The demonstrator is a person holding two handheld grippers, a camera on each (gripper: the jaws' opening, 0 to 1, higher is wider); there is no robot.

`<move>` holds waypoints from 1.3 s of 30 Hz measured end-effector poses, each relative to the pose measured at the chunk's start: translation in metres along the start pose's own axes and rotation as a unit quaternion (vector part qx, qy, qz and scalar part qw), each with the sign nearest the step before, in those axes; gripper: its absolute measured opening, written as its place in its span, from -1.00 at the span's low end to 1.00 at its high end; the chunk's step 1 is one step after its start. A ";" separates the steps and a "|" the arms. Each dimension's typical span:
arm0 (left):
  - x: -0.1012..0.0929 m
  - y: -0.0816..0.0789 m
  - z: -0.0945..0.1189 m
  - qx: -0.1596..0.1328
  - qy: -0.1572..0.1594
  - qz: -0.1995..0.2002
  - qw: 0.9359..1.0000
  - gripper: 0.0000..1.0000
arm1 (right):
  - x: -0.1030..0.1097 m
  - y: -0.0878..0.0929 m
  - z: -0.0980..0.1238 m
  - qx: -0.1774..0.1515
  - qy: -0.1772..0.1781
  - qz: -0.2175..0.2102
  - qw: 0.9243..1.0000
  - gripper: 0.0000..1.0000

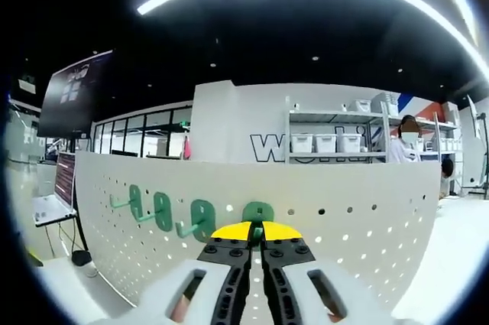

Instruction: Insert the hook assembly into the mounting plate slot until the hook locks in place.

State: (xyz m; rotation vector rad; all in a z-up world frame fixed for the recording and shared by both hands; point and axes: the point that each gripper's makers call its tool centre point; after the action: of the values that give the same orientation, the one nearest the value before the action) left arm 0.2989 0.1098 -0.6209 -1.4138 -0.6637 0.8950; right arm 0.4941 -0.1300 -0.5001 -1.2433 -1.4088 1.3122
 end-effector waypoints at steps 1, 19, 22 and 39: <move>0.001 -0.001 0.001 -0.002 -0.002 0.001 1.000 0.19 | -0.001 0.000 0.000 0.000 0.000 0.001 1.000 -0.98; -0.001 0.001 0.003 -0.001 -0.001 0.004 1.000 0.15 | -0.002 0.003 -0.001 -0.005 -0.003 -0.003 1.000 -0.94; -0.002 0.001 0.002 -0.004 0.002 0.009 1.000 0.20 | 0.004 0.005 0.001 -0.004 -0.023 -0.023 0.999 -0.84; -0.003 0.002 -0.004 0.002 0.009 0.003 1.000 0.23 | -0.001 0.016 0.019 0.013 -0.061 -0.064 0.996 -0.24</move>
State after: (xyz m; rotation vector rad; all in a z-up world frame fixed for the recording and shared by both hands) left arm 0.3005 0.1047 -0.6227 -1.4191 -0.6437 0.8862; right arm 0.4781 -0.1349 -0.5184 -1.0524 -1.5262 1.3322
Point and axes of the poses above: the point that each gripper's makers call its tool centre point, and the gripper's own axes: z roughly backward along the fingers, x roughly to its left, y roughly out of its underside
